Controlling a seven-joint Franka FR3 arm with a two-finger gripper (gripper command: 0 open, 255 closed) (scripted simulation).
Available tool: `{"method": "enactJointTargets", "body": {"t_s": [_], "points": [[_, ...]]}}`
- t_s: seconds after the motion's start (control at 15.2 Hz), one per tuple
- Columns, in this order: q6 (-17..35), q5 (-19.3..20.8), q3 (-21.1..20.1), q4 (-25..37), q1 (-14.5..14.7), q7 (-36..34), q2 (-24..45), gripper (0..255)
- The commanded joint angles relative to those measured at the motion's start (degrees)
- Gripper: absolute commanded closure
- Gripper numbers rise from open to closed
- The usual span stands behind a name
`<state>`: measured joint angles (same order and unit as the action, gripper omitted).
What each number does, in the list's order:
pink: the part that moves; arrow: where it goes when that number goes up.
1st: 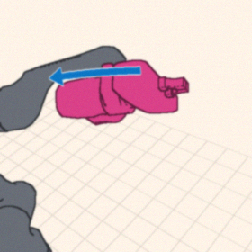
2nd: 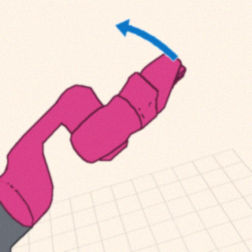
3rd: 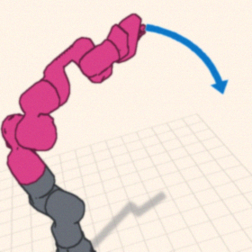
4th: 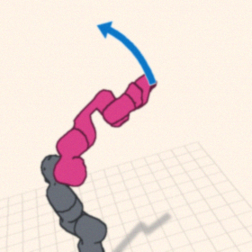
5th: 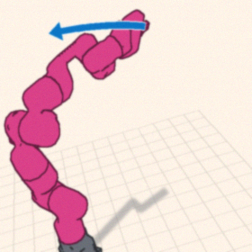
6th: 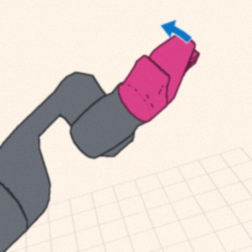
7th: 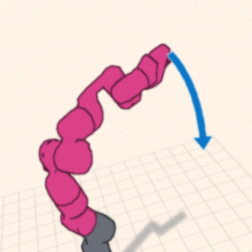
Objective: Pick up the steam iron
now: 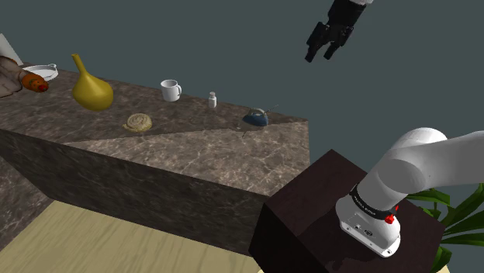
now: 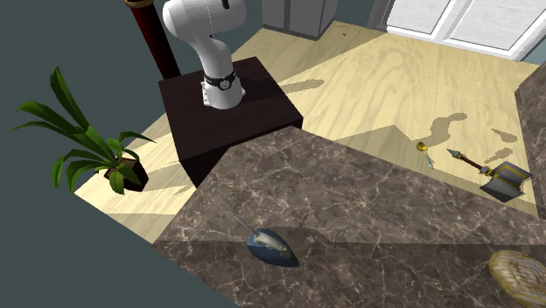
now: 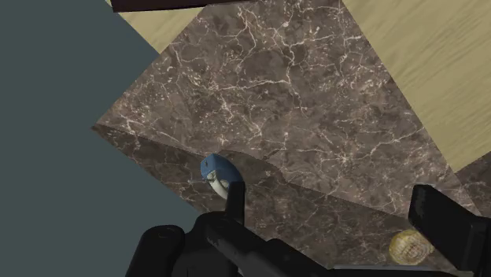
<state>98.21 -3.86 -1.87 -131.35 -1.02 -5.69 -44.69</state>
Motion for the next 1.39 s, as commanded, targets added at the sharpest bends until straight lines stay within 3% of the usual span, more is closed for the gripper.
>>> {"method": "enactJointTargets", "body": {"t_s": [0.0, 0.66, 1.32], "points": [[0.0, 0.0, 0.0, 0.0, 0.0, 0.0, 0.0, 0], [17.6, 3.2, 5.3, -6.6, 1.1, 13.5, 12.2, 0], [33.7, 3.5, 10.1, -4.6, 2.5, 27.0, 31.3, 0]]}}
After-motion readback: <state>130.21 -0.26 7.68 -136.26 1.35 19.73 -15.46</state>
